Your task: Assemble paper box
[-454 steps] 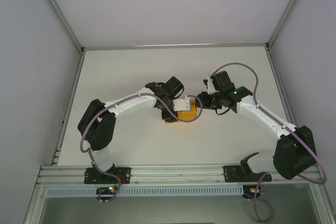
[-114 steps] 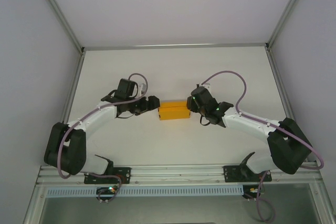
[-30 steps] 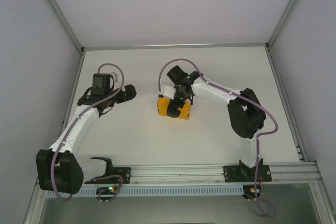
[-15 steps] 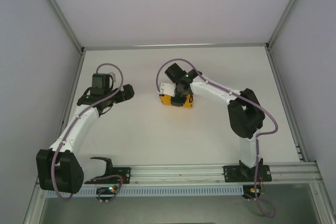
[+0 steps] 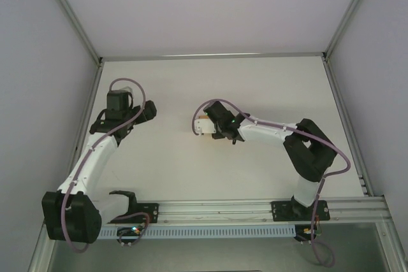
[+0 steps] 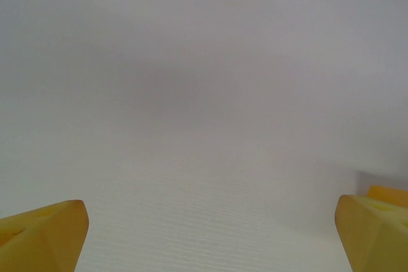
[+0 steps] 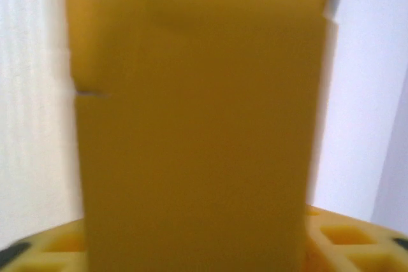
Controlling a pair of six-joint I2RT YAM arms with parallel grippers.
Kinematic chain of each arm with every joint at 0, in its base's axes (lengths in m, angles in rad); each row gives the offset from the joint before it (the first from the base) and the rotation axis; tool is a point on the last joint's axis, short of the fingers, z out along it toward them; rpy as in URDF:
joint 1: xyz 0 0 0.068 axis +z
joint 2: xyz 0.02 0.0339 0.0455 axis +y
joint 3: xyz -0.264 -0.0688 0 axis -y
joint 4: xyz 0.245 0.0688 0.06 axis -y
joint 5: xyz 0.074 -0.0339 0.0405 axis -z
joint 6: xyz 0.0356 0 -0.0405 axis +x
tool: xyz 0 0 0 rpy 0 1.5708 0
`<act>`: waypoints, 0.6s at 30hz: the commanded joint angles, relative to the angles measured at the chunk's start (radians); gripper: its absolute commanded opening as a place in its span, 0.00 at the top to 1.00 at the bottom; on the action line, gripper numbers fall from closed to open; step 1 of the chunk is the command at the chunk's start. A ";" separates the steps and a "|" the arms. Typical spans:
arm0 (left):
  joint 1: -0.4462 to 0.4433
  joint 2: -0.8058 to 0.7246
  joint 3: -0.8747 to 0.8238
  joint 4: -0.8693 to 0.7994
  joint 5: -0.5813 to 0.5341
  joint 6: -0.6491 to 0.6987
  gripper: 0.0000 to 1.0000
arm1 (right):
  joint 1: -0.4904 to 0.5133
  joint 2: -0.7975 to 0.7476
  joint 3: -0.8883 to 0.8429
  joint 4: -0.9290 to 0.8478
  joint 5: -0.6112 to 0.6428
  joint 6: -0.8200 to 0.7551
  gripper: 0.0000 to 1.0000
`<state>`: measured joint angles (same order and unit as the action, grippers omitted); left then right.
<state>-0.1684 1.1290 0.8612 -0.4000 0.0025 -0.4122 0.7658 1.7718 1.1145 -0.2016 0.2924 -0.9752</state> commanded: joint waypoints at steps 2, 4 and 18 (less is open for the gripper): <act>0.002 0.014 0.000 0.022 0.000 0.043 0.00 | 0.045 -0.124 -0.013 -0.174 -0.057 0.153 0.12; 0.007 0.016 0.000 0.031 0.004 0.046 0.00 | 0.064 -0.189 -0.004 -0.276 -0.134 0.227 0.06; 0.059 -0.014 -0.307 0.628 -0.268 0.270 0.00 | -0.376 -0.683 -0.439 0.207 -0.038 0.814 0.00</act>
<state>-0.1379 1.1152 0.6434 -0.0353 -0.1665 -0.2531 0.5152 1.1275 0.7979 -0.2081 0.1680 -0.3824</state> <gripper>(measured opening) 0.999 0.995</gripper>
